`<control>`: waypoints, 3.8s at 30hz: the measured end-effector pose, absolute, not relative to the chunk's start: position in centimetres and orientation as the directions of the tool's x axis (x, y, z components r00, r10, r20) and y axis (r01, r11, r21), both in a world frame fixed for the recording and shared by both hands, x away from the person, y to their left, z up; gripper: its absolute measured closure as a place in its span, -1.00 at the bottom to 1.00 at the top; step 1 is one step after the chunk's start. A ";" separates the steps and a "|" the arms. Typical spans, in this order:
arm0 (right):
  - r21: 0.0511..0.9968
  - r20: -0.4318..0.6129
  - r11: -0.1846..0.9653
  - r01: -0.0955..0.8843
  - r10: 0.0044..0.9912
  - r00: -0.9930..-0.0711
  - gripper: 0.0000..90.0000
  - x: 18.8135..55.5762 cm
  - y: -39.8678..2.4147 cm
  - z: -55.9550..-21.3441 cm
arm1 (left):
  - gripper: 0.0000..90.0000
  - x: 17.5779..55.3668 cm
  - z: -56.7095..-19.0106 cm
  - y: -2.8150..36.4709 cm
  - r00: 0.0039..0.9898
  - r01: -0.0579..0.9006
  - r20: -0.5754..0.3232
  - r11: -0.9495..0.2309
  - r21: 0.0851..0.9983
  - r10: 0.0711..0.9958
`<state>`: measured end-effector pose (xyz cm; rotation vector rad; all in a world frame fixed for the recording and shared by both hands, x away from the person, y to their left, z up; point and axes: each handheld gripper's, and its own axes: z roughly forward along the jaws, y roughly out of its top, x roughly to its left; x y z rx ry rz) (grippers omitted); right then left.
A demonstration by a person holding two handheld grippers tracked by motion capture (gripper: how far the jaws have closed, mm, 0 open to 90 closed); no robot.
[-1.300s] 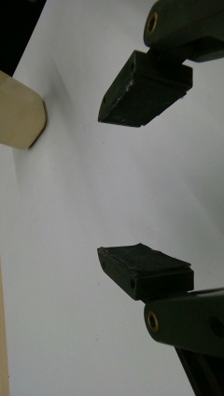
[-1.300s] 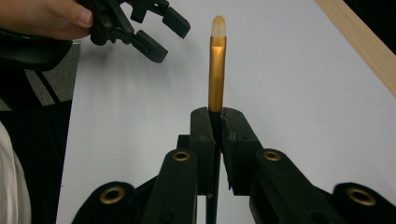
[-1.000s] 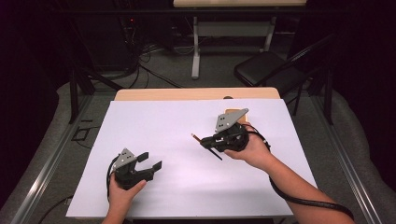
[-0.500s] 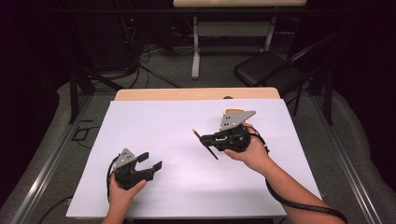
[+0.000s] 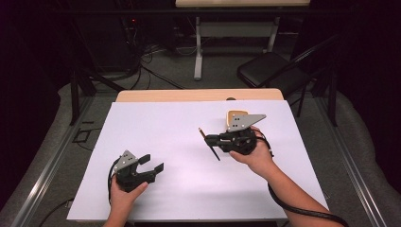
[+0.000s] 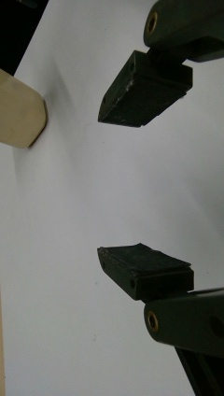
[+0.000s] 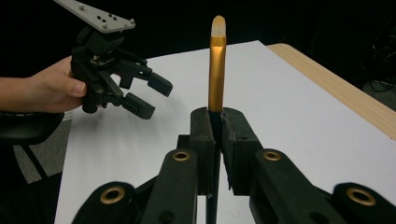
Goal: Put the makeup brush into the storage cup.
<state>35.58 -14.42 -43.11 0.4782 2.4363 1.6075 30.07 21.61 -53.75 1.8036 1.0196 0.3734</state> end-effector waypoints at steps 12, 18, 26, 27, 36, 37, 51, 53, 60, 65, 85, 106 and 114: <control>0.943 0.050 0.284 0.171 0.389 -0.920 0.85 35.2 -15.3 -44.0 | -0.31 30.0 -53.7 21.6 0.596 0.472 -0.181 -0.158 0.867 0.782; 0.955 0.073 0.233 0.181 0.410 -0.909 0.85 35.3 -15.9 -44.4 | -0.21 29.9 -53.6 21.4 0.612 0.464 -0.169 -0.178 0.868 0.773; 0.967 0.098 0.173 0.187 0.423 -0.901 0.85 35.3 -16.7 -44.6 | -0.16 29.7 -53.3 21.2 0.622 0.460 -0.203 -0.143 0.876 0.756; 0.969 0.097 0.166 0.182 0.424 -0.901 0.85 35.3 -16.7 -44.6 | -0.16 29.7 -53.2 21.1 0.624 0.459 -0.206 -0.140 0.878 0.754; 0.978 0.071 0.149 0.148 0.428 -0.901 0.85 35.2 -16.8 -44.5 | -0.08 29.6 -51.1 19.2 0.684 0.360 -0.145 -0.157 0.920 0.715; 0.978 0.067 0.151 0.144 0.425 -0.902 0.85 35.2 -16.7 -44.5 | -0.08 29.6 -50.9 18.8 0.691 0.344 -0.134 -0.160 0.925 0.710; 0.983 0.067 0.128 0.135 0.433 -0.899 0.85 34.8 -16.7 -43.8 | -0.15 30.5 -48.3 13.8 0.785 0.291 -0.126 -0.181 0.939 0.607; 0.982 0.068 0.128 0.136 0.433 -0.899 0.85 34.8 -16.6 -43.9 | -0.16 30.6 -48.0 13.4 0.795 0.290 -0.136 -0.174 0.941 0.591; 0.982 0.069 0.127 0.137 0.434 -0.898 0.85 34.7 -16.5 -43.8 | -0.20 30.9 -47.5 12.4 0.816 0.282 -0.143 -0.170 0.944 0.560; 0.983 0.065 0.127 0.133 0.437 -0.897 0.85 34.6 -16.6 -43.6 | -0.22 31.0 -47.1 11.7 0.810 0.285 -0.136 -0.181 0.941 0.570; 0.987 0.066 0.101 0.124 0.446 -0.893 0.85 34.4 -16.4 -42.7 | -0.11 31.6 -46.1 9.8 0.826 0.304 -0.176 -0.161 0.939 0.536; 0.990 0.072 0.077 0.117 0.440 -0.895 0.85 34.4 -15.9 -42.7 | 0.28 32.3 -46.6 7.9 0.829 0.305 -0.172 -0.172 0.937 0.531; 0.991 0.076 0.065 0.116 0.441 -0.894 0.85 34.4 -15.8 -42.8 | 0.40 32.5 -46.7 7.4 0.820 0.304 -0.184 -0.141 0.942 0.542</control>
